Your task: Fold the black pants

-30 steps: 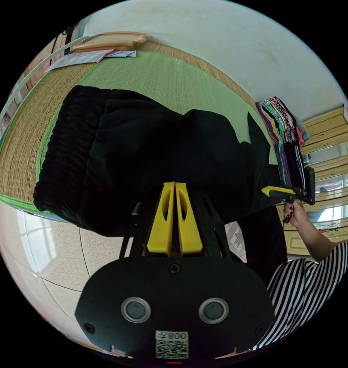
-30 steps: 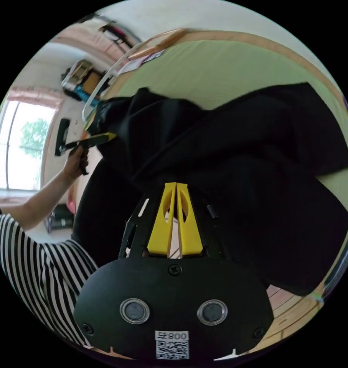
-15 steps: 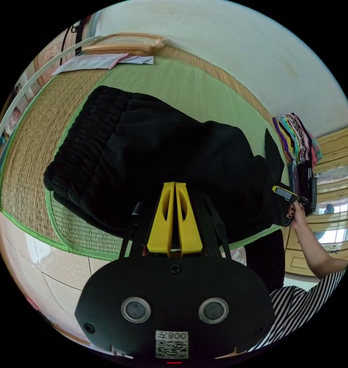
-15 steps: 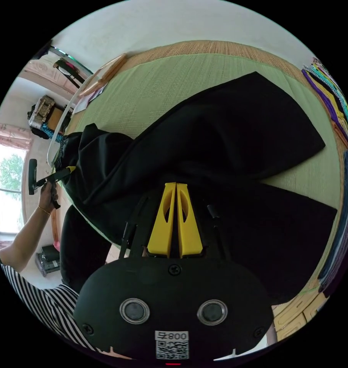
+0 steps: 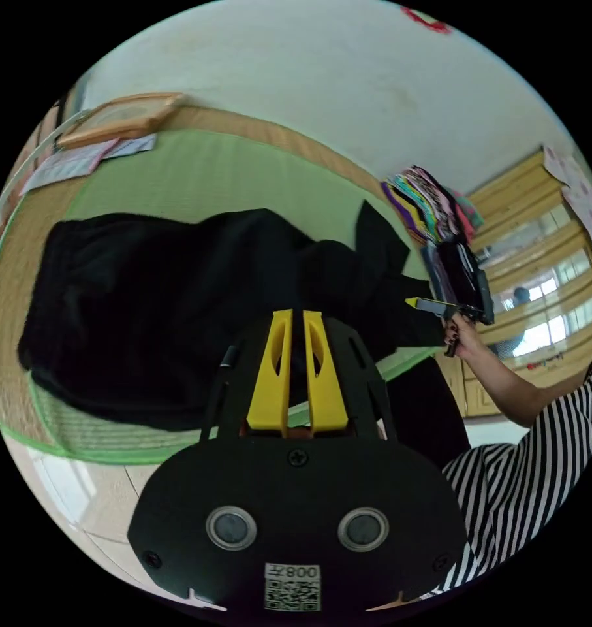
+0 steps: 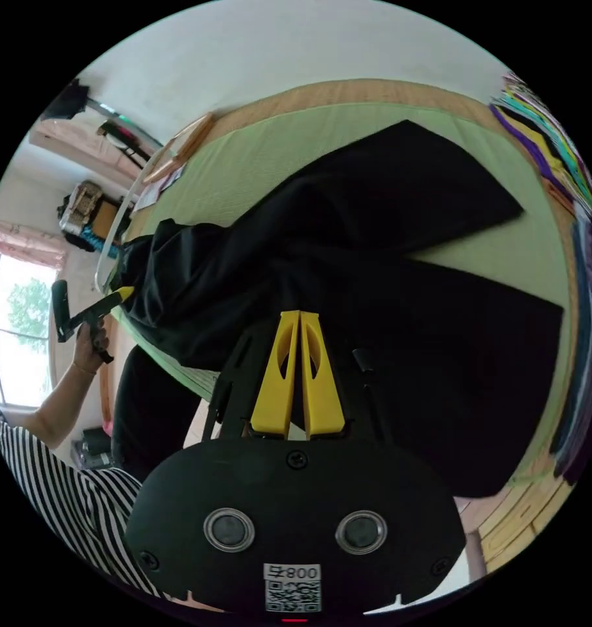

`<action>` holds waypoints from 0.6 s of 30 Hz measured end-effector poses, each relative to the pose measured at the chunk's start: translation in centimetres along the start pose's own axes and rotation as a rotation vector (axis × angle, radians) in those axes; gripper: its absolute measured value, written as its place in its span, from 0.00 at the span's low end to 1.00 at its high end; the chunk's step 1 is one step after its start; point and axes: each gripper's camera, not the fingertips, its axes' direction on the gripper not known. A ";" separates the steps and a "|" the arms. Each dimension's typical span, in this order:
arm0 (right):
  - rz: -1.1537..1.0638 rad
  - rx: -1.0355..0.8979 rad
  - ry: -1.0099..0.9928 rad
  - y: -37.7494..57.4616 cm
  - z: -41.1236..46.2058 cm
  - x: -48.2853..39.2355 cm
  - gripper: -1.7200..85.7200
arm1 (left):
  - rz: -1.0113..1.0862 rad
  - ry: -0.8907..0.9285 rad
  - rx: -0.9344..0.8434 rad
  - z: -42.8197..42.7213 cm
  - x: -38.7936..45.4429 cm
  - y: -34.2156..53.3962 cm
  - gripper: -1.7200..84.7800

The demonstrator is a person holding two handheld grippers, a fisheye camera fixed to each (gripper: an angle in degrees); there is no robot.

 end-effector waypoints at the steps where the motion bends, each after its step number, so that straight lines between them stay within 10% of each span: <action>1: 0.031 0.011 0.018 0.6 -0.3 1.1 0.02 | 0.036 0.030 -0.021 1.3 1.1 -1.0 0.07; 18: 0.394 0.085 0.249 1.4 -1.3 20.7 0.02 | 0.147 0.034 -0.250 13.2 6.8 -9.2 0.10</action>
